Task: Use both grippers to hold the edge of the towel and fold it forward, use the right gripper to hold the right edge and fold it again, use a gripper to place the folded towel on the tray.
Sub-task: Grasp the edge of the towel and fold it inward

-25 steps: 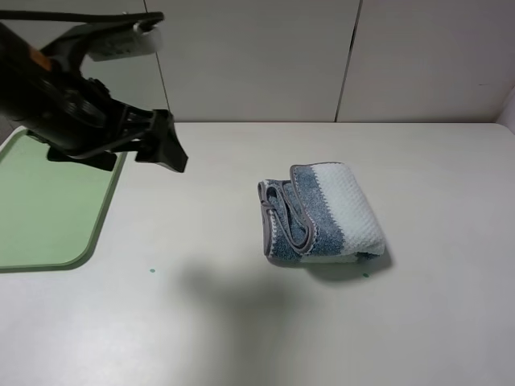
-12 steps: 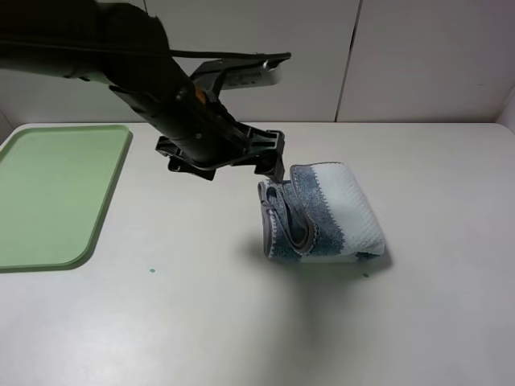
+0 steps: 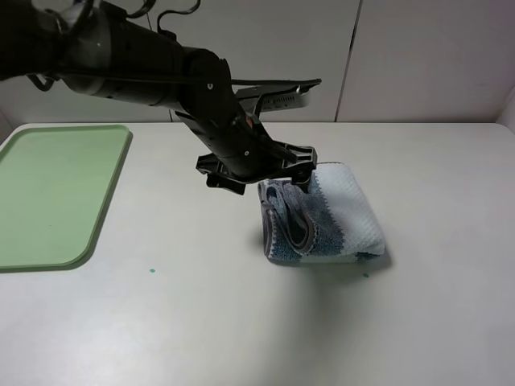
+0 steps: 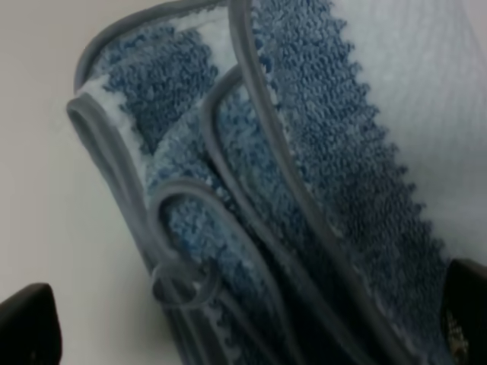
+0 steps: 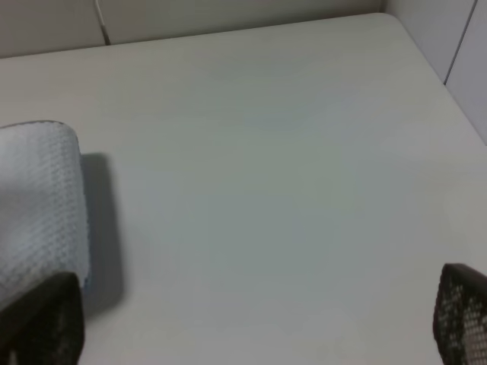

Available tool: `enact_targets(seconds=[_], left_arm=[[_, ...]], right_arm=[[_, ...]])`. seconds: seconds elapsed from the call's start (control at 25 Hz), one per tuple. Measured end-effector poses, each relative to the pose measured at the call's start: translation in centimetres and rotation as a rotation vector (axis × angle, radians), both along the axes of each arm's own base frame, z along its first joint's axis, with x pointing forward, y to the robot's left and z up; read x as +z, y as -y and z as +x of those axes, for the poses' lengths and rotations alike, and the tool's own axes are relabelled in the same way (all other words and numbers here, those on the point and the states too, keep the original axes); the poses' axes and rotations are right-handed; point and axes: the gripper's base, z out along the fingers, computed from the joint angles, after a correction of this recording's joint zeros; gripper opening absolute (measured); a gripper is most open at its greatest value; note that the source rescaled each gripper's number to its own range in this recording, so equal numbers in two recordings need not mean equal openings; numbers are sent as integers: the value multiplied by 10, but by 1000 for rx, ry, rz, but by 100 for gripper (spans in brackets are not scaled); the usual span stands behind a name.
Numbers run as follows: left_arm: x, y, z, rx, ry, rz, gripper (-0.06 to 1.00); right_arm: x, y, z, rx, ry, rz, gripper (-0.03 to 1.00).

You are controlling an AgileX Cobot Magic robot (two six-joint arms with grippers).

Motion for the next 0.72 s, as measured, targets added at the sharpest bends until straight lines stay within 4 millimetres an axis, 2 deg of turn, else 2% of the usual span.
enact_targets(seconds=[0.4, 0.72], left_arm=[[-30, 7, 9, 54, -1, -24, 100], [-45, 7, 10, 79, -26, -17, 100]], right_arm=[[0, -1, 0, 10, 1, 15, 100], [0, -2, 0, 13, 1, 20, 100]])
